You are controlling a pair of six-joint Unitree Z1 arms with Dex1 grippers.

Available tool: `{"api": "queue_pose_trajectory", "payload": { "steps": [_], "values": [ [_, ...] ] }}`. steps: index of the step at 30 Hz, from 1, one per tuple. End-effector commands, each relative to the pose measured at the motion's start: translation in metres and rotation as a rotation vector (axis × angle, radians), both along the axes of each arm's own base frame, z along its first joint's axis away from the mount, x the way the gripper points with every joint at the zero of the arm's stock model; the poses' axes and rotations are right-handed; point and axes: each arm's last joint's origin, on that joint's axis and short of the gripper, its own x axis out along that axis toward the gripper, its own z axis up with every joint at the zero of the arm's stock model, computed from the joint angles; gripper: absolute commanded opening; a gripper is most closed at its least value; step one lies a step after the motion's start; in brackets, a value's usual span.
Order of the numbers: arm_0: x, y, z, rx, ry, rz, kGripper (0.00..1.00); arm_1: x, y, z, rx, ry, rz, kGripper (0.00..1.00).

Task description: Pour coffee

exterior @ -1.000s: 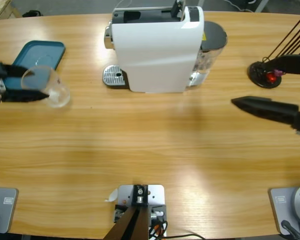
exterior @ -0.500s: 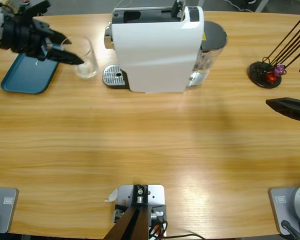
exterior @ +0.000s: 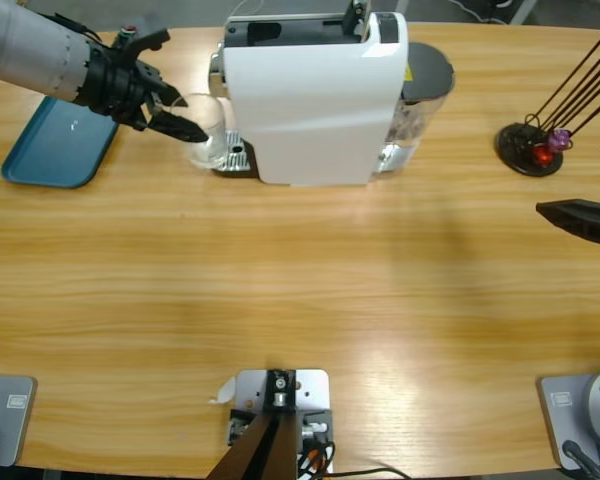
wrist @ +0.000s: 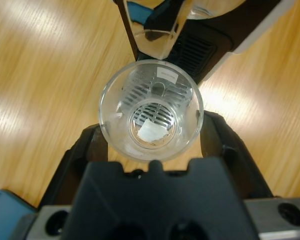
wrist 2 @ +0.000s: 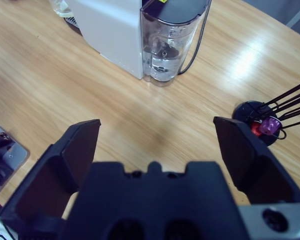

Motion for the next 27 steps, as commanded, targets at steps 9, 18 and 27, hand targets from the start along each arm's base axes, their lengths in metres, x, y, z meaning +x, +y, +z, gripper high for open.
{"api": "queue_pose_trajectory", "payload": {
  "steps": [9, 18, 27],
  "values": [
    [0.014, -0.019, -0.026, -0.027, 0.054, -0.064, 0.125, 0.008, 0.004, 0.002, -0.043, 0.011, -0.039, 1.000],
    [0.020, -0.023, -0.034, -0.026, 0.062, -0.073, 0.126, 0.009, 0.002, 0.007, -0.043, 0.008, -0.060, 1.000],
    [0.019, -0.026, -0.039, -0.035, 0.084, -0.090, 0.734, 0.010, 0.002, 0.008, -0.041, 0.007, -0.068, 1.000]
  ]
}}
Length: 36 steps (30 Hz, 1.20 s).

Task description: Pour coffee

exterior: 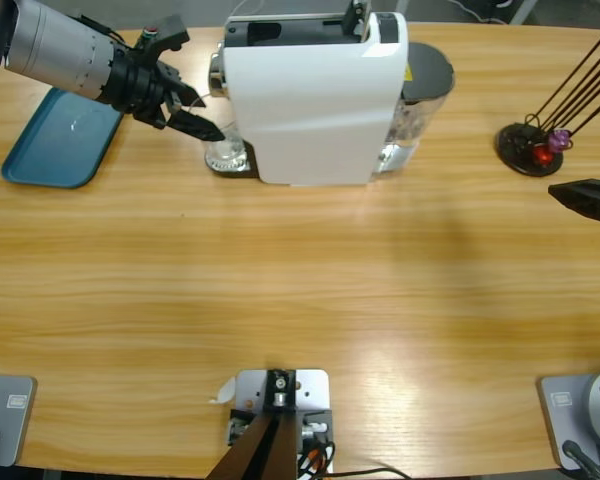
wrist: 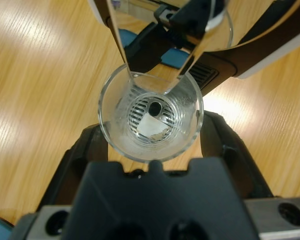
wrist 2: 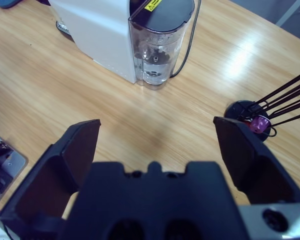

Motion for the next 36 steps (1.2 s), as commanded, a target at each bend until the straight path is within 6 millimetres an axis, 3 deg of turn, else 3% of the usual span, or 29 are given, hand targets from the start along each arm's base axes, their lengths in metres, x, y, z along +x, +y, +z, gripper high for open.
{"api": "queue_pose_trajectory", "payload": {
  "steps": [1, 5, 20, 36],
  "values": [
    [0.004, -0.015, -0.029, -0.001, 0.068, -0.056, 0.880, 0.006, 0.003, -0.003, -0.046, 0.013, -0.025, 1.000],
    [0.000, -0.015, -0.028, -0.013, 0.076, -0.069, 0.987, 0.006, 0.003, -0.002, -0.043, 0.012, -0.024, 1.000],
    [-0.003, -0.006, -0.017, 0.015, 0.033, -0.027, 0.987, 0.006, 0.004, 0.000, -0.038, 0.012, -0.021, 1.000],
    [0.017, -0.013, -0.022, 0.013, 0.025, -0.017, 0.987, 0.006, 0.004, -0.003, -0.048, 0.020, -0.021, 1.000]
  ]
}}
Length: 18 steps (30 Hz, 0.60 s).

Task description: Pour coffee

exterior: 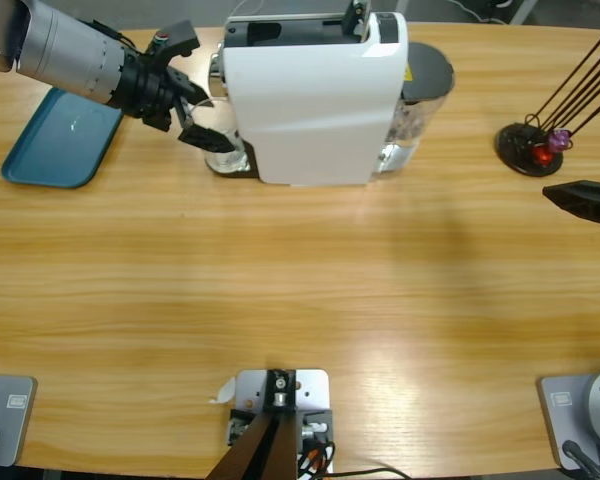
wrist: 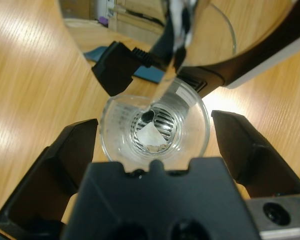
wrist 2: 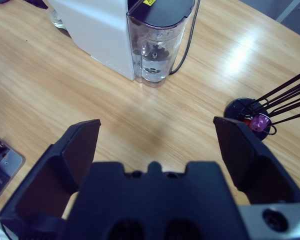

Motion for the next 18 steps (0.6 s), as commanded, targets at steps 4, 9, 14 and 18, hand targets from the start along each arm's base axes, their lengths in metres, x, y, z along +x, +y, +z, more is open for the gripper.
{"api": "queue_pose_trajectory", "payload": {
  "steps": [4, 9, 14, 18],
  "values": [
    [0.022, -0.008, -0.019, 0.018, 0.011, 0.007, 0.987, 0.003, 0.001, -0.002, -0.030, 0.007, -0.018, 1.000],
    [0.021, -0.008, -0.018, 0.017, 0.009, 0.008, 0.987, 0.003, 0.001, -0.002, -0.029, 0.006, -0.018, 1.000],
    [0.020, -0.007, -0.012, 0.009, -0.002, 0.007, 0.987, 0.003, 0.001, 0.000, -0.026, 0.004, -0.018, 1.000],
    [0.017, -0.007, -0.003, -0.034, 0.000, -0.008, 0.987, 0.003, 0.000, 0.000, -0.027, 0.004, -0.018, 1.000]
  ]
}}
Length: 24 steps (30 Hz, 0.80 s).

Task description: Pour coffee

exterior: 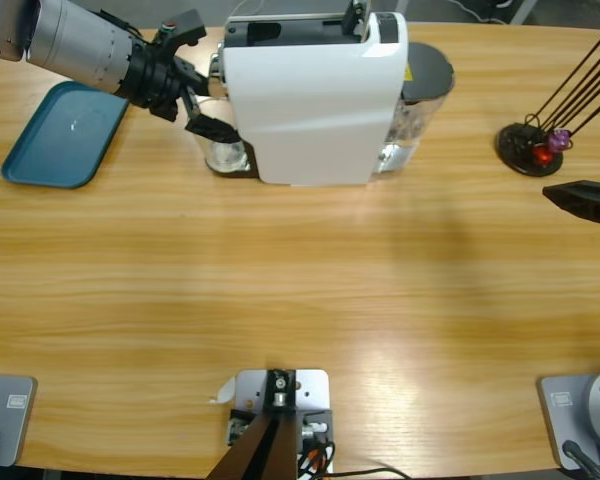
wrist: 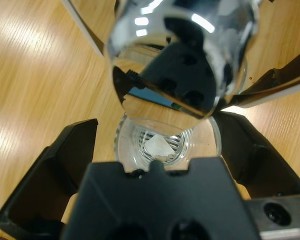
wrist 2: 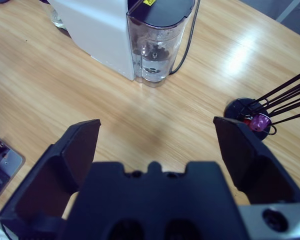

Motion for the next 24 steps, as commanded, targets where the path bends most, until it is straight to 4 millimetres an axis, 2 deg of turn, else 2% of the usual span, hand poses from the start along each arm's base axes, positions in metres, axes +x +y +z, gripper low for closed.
{"api": "queue_pose_trajectory", "payload": {
  "steps": [1, 13, 24],
  "values": [
    [0.006, 0.000, -0.004, -0.036, 0.018, -0.012, 0.987, 0.003, 0.000, -0.001, -0.028, 0.006, -0.018, 1.000],
    [-0.004, 0.012, 0.000, -0.047, 0.031, -0.005, 0.987, 0.003, 0.001, -0.002, -0.028, 0.011, -0.016, 1.000],
    [-0.018, 0.031, 0.018, -0.074, 0.001, 0.013, 0.987, 0.004, 0.002, 0.001, -0.018, 0.009, -0.011, 1.000]
  ]
}}
